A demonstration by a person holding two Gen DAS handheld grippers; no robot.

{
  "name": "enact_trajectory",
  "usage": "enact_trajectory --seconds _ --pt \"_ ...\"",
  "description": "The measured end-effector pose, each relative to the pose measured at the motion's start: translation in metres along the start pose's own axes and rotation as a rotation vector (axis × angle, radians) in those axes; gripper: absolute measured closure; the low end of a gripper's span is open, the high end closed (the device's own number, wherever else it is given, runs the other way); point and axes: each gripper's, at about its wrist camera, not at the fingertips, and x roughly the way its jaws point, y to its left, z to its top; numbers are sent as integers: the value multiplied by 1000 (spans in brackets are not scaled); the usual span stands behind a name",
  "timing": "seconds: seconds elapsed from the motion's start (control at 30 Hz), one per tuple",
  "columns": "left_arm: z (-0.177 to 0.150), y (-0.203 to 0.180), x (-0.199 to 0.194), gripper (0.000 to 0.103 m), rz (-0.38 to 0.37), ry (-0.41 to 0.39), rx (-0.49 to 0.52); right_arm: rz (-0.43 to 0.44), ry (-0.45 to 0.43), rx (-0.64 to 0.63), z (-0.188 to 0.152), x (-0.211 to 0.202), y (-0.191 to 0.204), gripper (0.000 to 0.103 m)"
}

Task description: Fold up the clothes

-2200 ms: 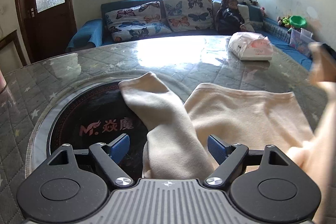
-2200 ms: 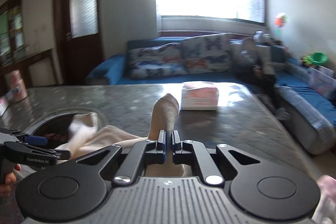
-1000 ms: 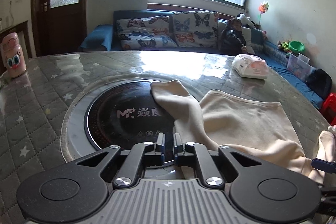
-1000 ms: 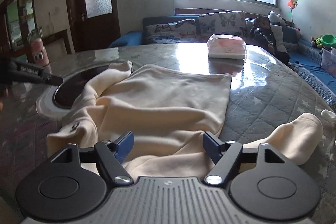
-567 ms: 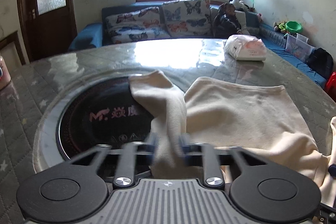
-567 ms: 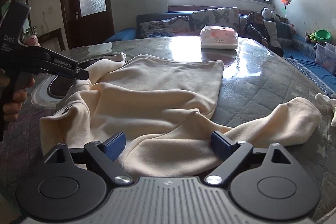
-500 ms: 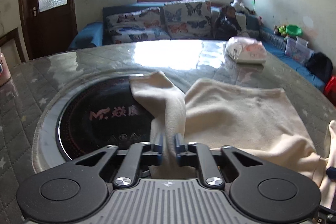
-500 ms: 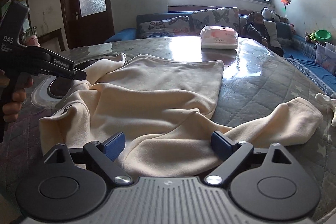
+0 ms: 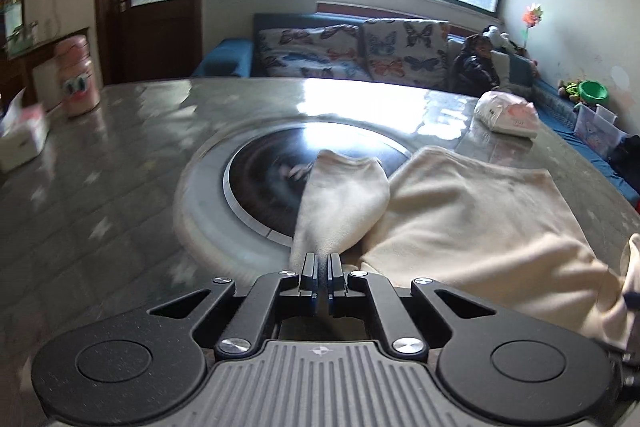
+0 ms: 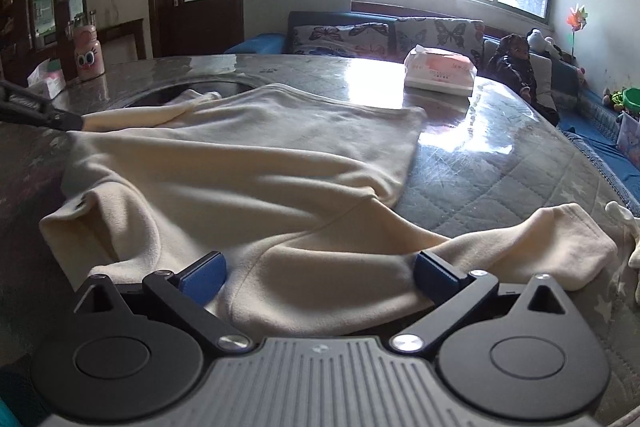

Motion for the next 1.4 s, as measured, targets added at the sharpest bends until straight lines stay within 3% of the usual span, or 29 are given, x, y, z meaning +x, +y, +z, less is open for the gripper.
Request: enact_trajectory --seconds 0.13,0.27,0.37,0.43,0.57,0.7,0.93,0.97,1.0,1.1,1.2,1.27,1.4 --pt "-19 5 -16 97 12 41 -17 21 13 -11 -1 -4 -4 0" --pt "-23 1 -31 86 14 36 30 25 -12 11 6 -18 -6 0" --pt "-18 -13 -50 80 -88 -19 121 62 -61 15 15 -31 -3 2" --pt "-17 -25 -61 77 -184 -40 189 120 -77 12 20 -36 5 12" --pt "-32 -52 -70 73 -333 -2 331 241 -47 -38 20 -36 27 23" --pt "-46 -66 -65 67 -366 48 397 307 -6 -116 12 -31 49 46" --pt "-60 -67 -54 70 -379 101 441 317 38 -182 5 -26 61 76" --pt "-62 -67 -52 77 -377 108 446 317 42 -186 4 -26 61 78" --pt "-63 -66 -50 92 -376 116 451 318 45 -190 4 -26 61 82" --pt "-61 -61 -58 98 -421 113 453 328 52 -218 7 -31 60 90" --pt "-62 -60 -67 98 -469 111 489 366 78 -259 7 -37 58 89" --pt "-65 -59 -65 98 -468 132 515 380 94 -272 7 -38 56 80" --pt "-68 -54 -65 98 -494 163 531 421 61 -236 17 -43 50 78"
